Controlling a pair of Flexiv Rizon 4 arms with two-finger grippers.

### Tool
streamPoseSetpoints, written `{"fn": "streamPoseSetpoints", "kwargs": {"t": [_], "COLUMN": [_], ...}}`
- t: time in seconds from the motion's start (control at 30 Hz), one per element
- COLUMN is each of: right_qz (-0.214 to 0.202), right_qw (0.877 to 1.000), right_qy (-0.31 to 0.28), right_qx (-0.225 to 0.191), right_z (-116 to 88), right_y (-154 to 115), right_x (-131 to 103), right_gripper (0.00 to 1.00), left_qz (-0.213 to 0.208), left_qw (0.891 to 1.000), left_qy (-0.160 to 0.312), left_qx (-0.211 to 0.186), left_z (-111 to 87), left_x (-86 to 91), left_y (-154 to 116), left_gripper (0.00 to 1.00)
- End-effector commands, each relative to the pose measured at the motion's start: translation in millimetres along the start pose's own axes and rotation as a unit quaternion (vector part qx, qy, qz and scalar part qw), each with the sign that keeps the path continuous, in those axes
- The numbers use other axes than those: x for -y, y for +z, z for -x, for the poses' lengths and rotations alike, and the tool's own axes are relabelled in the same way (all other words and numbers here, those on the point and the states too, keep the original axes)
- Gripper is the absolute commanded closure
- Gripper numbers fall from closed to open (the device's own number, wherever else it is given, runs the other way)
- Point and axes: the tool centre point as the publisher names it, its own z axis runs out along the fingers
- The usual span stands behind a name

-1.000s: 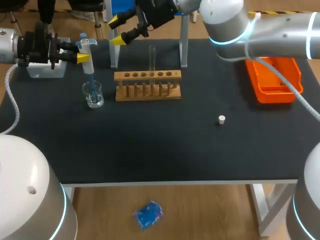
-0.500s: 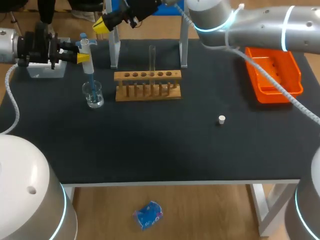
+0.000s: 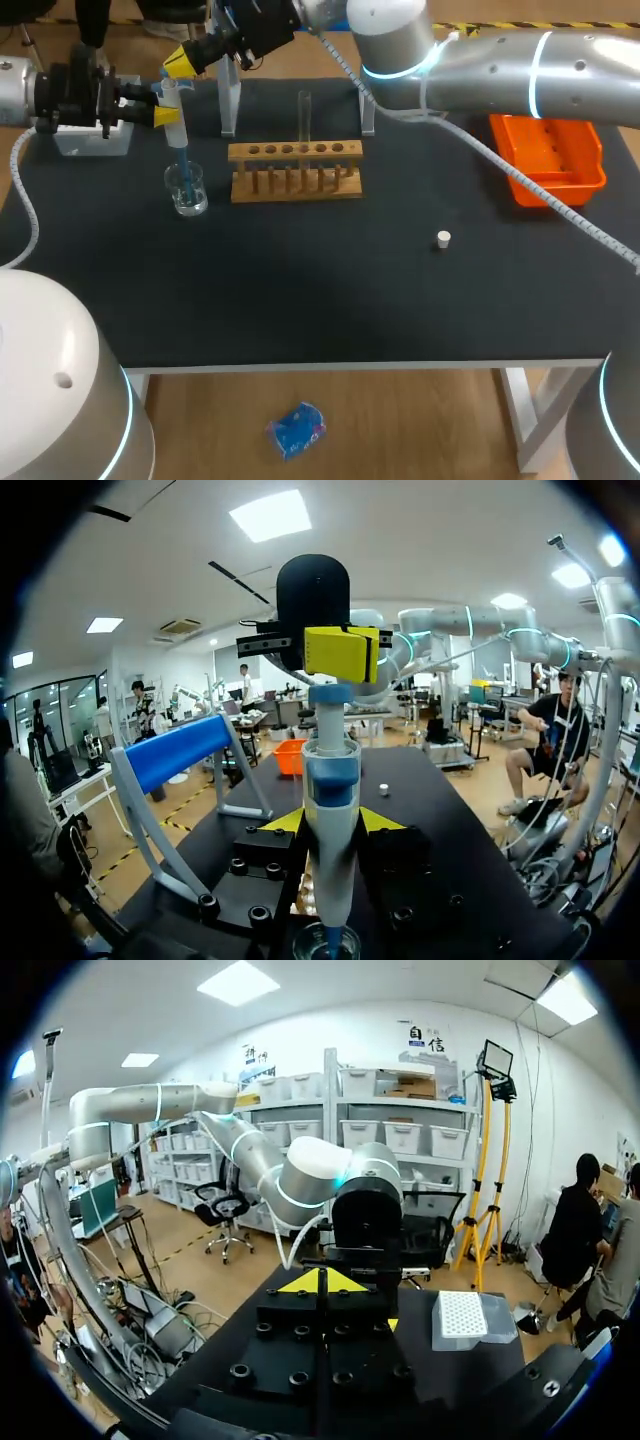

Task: Invert the test tube, pick up the pipette, mount the tip to pipette, aspirate from beaker and dispense into the tube, eject the tip, return the pipette, and cap with the stopper.

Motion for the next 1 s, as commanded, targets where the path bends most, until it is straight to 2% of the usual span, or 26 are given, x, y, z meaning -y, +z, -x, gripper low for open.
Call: {"fn": "streamPoseSetpoints", "kwargs": {"t": [0.03,0.47,1.0], "right_qz": [-0.003,-0.015,-0.022], "right_qw": [1.0,1.0,0.999], "right_qy": [-0.004,-0.02,-0.018], "right_qx": [-0.003,0.013,0.02], "right_z": [6,19,22], "right_y": [1,6,5], "right_x": [-5,-8,-1], "right_gripper": [1.0,1.0,1.0], "left_qz": [0.0,0.0,0.0], "left_qw": [1.0,1.0,1.0], "left_qy": [0.0,0.0,0.0], "left_qx": [-0.001,-0.001,-0.001], "left_z": [0.2,0.2,0.2], "left_x": [0.2,0.2,0.2], "left_y": [-1,-1,-1], "left_gripper": [1.0,1.0,1.0]}}
